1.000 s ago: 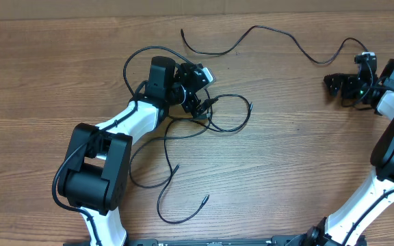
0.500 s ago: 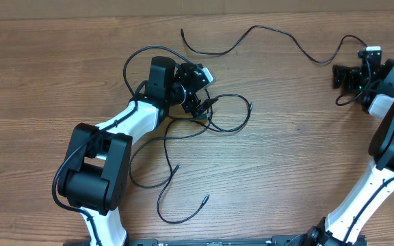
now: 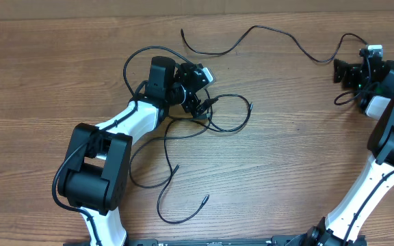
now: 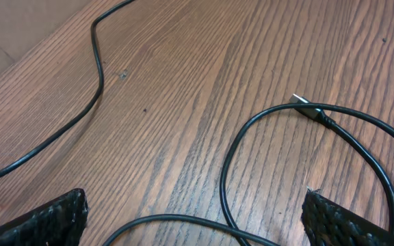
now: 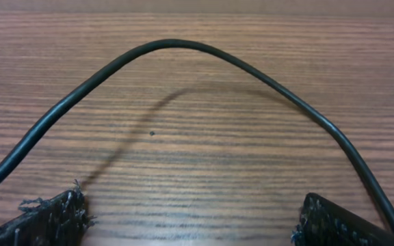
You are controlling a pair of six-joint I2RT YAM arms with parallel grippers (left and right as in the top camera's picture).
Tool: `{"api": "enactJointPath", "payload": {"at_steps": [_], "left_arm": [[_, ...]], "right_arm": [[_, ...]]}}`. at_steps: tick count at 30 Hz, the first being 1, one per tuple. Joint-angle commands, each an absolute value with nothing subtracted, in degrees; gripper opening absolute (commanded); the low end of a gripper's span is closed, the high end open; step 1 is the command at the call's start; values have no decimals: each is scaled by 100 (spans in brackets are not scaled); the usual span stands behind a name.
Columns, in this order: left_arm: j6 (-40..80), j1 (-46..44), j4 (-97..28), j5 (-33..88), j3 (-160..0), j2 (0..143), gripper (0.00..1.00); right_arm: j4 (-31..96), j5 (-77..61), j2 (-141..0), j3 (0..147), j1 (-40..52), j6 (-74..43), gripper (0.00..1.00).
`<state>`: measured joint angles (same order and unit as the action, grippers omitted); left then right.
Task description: Untangle cables
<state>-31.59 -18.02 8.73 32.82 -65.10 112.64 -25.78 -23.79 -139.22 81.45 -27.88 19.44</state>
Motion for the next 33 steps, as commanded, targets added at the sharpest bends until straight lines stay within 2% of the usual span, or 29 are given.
{"api": "enactJointPath", "payload": {"at_steps": [1, 8, 15, 19, 26, 33], "left_arm": [[-3063, -1800, 875, 3391, -6580, 11314, 99], [-3063, -1800, 875, 3393, -6580, 11314, 100], [-3063, -1802, 878, 3393, -6580, 11314, 100], [-3065, -1802, 878, 3393, -6580, 11314, 99], [-3065, -1802, 875, 3393, -6580, 11314, 100], [-3063, -1802, 875, 3393, -6580, 11314, 100]], "right_arm": [[-2504, -1955, -14405, 8147, -2877, 2078, 100], [-3232, -1955, -14247, 8147, -2877, 2071, 100], [-2480, -1979, -13141, 8147, -2849, 1487, 100], [-1555, -2064, -12291, 8147, -2849, 1479, 100], [873, -2064, -10530, 8147, -2770, 1472, 100], [3151, -2064, -8825, 8147, -2303, 1326, 100]]}}
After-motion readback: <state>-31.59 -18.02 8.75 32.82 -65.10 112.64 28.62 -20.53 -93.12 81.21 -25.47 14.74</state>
